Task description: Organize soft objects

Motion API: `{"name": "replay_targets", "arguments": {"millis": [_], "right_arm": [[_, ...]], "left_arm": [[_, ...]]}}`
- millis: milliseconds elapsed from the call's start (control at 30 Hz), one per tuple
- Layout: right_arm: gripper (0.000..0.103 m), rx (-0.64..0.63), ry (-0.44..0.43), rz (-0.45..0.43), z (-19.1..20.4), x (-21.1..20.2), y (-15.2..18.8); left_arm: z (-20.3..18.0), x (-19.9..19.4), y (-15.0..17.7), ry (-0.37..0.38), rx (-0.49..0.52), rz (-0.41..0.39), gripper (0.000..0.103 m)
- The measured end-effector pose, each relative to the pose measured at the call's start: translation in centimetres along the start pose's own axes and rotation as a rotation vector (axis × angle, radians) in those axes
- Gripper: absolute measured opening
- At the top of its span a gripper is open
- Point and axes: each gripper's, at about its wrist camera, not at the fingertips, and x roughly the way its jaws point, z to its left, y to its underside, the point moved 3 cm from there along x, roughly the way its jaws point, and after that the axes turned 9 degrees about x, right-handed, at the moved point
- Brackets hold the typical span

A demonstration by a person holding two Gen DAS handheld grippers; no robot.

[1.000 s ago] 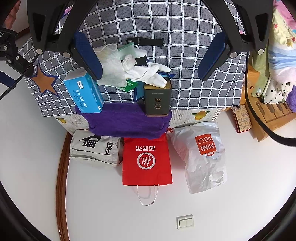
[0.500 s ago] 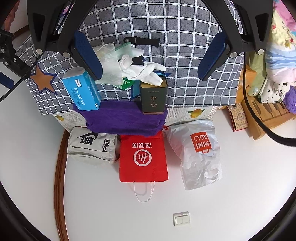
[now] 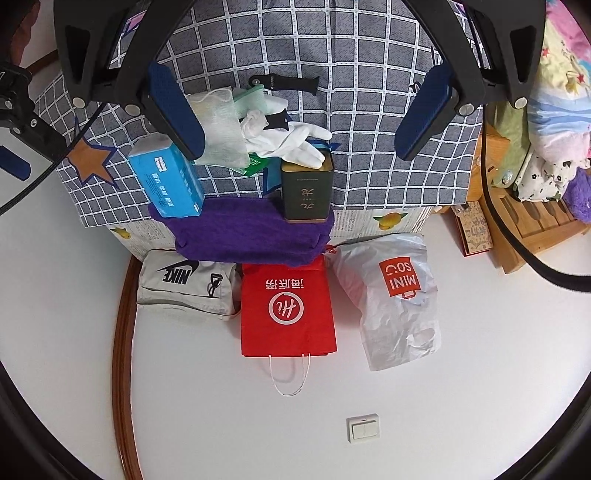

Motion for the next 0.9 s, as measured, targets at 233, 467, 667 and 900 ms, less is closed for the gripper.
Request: {"name": "replay_targets", "arguments": {"millis": [233, 467, 667, 900], "right_arm": [[0.103, 0.004, -0.007, 0.006, 0.04, -0.08, -0.01], [0.103, 0.002, -0.012, 0.006, 0.20, -0.09, 0.00], [0.103, -0.004, -0.009, 0.009, 0.28, 0.01, 0.03], [0.103, -0.014, -0.011, 0.007, 0.59, -0.13, 0.11]], "left_arm": [[0.05, -0.10, -0.10, 0.000, 0.000, -0.002, 0.103], [0.08, -0.24, -0.19, 0.002, 0.000, -0.005, 0.103], [0.00, -0.31, -0.31, -0.001, 0.003, -0.006, 0.103], [0.11, -0.35, -0.31, 0.000, 0.003, -0.007, 0.103]]}}
